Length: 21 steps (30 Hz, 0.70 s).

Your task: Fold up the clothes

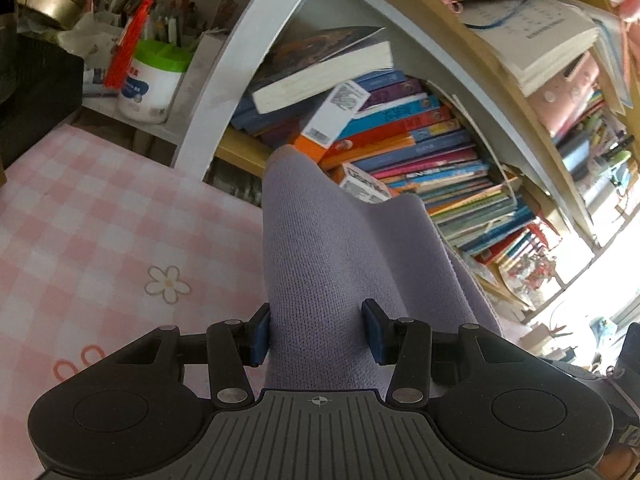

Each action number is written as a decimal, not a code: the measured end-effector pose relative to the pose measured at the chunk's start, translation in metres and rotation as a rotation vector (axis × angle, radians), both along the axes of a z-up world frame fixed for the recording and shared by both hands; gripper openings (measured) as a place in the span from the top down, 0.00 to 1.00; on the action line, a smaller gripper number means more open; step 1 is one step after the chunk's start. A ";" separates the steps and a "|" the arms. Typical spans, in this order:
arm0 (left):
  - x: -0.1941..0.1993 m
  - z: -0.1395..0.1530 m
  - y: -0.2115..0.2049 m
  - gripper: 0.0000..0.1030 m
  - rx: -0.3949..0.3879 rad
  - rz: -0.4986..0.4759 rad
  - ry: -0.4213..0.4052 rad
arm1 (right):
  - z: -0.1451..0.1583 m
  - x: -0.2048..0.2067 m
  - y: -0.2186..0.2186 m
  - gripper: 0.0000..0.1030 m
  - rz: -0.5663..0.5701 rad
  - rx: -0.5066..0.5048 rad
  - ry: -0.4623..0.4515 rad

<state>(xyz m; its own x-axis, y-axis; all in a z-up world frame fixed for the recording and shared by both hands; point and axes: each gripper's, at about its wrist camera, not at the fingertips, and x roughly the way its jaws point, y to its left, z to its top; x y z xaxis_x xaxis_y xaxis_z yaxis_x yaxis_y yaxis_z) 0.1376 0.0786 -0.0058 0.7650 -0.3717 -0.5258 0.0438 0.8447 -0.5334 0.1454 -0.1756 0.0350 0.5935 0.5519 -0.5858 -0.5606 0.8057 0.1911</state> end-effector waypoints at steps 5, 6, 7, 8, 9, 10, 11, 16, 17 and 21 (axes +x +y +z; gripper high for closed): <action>0.021 -0.009 0.010 0.56 -0.002 0.017 0.003 | -0.008 0.022 0.013 0.72 0.024 -0.029 -0.016; 0.025 -0.010 0.011 0.56 -0.004 0.021 0.004 | -0.009 0.027 0.014 0.72 0.029 -0.034 -0.020; 0.028 -0.012 0.011 0.56 -0.002 0.025 0.006 | -0.013 0.031 0.015 0.72 0.035 -0.039 -0.022; 0.031 -0.015 0.011 0.56 0.001 0.026 0.011 | -0.016 0.035 0.015 0.72 0.040 -0.045 -0.025; 0.034 -0.018 0.010 0.56 0.006 0.027 0.020 | -0.019 0.040 0.016 0.71 0.046 -0.050 -0.027; 0.037 -0.022 0.009 0.56 0.011 0.026 0.030 | -0.024 0.043 0.015 0.71 0.051 -0.057 -0.023; 0.039 -0.027 0.008 0.56 0.020 0.024 0.044 | -0.029 0.047 0.015 0.71 0.056 -0.063 -0.019; 0.044 -0.042 0.005 0.53 0.068 0.011 0.088 | -0.058 0.065 0.007 0.60 0.011 -0.044 0.087; 0.044 -0.042 0.005 0.51 0.069 0.010 0.088 | -0.061 0.067 0.002 0.58 -0.008 -0.017 0.110; 0.042 -0.038 0.005 0.47 0.096 0.016 0.090 | -0.063 0.068 -0.009 0.39 -0.075 0.005 0.147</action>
<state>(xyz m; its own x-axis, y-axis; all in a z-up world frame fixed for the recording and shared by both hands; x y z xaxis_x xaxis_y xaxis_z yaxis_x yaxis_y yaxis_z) 0.1798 0.0833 -0.0437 0.7183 -0.3051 -0.6253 -0.0142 0.8921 -0.4516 0.2131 -0.1843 -0.0280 0.5410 0.5128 -0.6666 -0.4646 0.8429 0.2713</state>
